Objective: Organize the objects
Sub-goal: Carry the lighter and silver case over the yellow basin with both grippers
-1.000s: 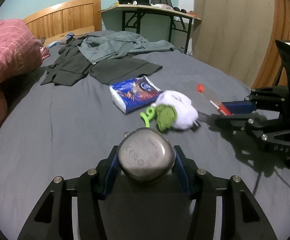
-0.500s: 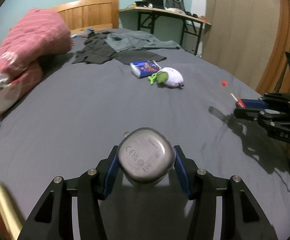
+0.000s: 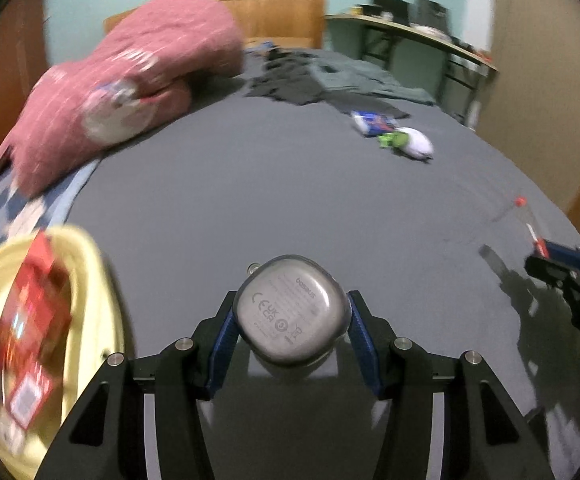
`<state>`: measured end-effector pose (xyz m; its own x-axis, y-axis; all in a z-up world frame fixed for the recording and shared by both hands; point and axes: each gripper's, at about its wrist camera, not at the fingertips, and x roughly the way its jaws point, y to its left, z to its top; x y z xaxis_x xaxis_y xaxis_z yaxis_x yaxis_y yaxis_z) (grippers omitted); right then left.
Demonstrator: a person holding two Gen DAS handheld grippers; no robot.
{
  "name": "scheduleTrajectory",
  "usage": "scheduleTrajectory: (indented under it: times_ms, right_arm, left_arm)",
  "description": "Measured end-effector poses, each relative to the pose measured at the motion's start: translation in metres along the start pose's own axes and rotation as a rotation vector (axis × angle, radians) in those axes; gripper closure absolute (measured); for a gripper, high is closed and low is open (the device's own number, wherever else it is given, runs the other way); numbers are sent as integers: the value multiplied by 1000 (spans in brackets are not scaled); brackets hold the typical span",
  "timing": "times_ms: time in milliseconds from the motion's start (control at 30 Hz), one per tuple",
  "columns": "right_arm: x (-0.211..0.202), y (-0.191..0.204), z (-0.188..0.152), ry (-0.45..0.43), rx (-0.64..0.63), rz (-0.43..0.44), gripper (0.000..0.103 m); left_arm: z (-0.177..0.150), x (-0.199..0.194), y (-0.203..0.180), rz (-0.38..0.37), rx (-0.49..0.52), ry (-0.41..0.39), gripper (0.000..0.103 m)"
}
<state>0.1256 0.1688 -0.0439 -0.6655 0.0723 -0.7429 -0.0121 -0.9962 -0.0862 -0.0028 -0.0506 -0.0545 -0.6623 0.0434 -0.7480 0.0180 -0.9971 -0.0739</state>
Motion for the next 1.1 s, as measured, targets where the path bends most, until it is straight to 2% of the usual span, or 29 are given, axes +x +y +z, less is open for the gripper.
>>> scheduleTrajectory:
  times_ms: [67, 333, 533, 800, 1100]
  right_arm:
    - [2, 0, 1, 21, 41, -21, 80]
    - [9, -1, 8, 55, 123, -40, 80]
    - [12, 2, 11, 56, 120, -44, 80]
    - [3, 20, 21, 25, 80, -28, 80]
    - [-21, 49, 45, -7, 25, -21, 80]
  left_arm:
    - [-5, -6, 0, 5, -37, 5, 52]
    - [-15, -12, -16, 5, -21, -4, 52]
    - [-17, -21, -17, 35, -19, -40, 52]
    - [-20, -38, -9, 41, -38, -43, 52]
    - [-12, -86, 19, 71, -81, -88, 52]
